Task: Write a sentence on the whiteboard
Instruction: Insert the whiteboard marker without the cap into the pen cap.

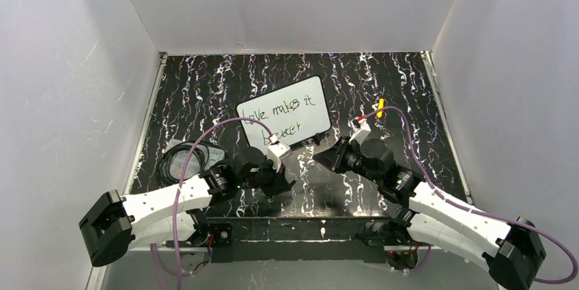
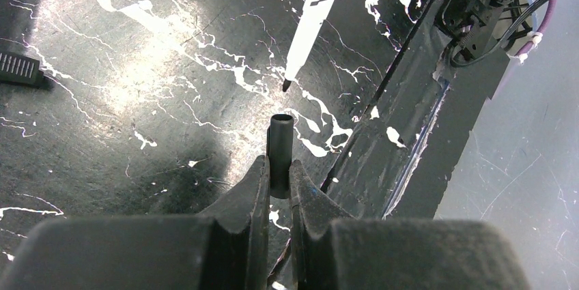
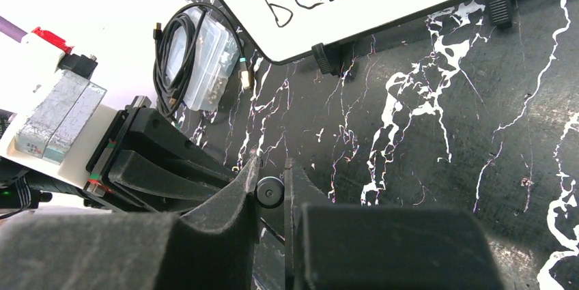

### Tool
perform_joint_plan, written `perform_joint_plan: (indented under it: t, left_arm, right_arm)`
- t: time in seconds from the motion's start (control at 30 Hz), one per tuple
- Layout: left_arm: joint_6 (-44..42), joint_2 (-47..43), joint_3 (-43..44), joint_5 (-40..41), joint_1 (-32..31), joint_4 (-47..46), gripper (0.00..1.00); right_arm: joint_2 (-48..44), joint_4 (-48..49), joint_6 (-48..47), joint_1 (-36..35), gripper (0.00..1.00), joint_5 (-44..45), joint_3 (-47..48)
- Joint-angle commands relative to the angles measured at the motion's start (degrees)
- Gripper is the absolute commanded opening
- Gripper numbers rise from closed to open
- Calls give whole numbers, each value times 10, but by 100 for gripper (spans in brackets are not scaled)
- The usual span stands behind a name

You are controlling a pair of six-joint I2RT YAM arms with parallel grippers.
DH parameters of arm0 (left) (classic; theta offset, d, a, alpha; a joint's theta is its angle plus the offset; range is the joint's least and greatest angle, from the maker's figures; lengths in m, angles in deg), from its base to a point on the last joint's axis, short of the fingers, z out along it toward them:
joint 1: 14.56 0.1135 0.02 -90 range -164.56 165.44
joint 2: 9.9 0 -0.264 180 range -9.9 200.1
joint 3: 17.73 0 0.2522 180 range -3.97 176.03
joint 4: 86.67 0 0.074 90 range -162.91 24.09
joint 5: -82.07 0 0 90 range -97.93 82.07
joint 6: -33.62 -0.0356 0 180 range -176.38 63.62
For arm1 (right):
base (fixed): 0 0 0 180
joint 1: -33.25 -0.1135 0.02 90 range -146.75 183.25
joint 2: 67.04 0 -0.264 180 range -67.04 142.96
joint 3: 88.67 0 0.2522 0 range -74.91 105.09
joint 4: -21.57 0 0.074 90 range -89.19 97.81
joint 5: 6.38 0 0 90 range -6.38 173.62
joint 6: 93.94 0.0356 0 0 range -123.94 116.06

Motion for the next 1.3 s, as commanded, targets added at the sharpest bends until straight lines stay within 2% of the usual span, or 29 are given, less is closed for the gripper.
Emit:
perform_joint_plan:
  t: [0.0,1.27]
  left_arm:
    - [-10,-11,0,-11,-3,-5,0]
    - [-11,-3,7,-4,-5,-8,0]
  right_arm:
    - [-8,24,3,0,1,2,-3]
    - [28,65,14,0,1,-45,-15]
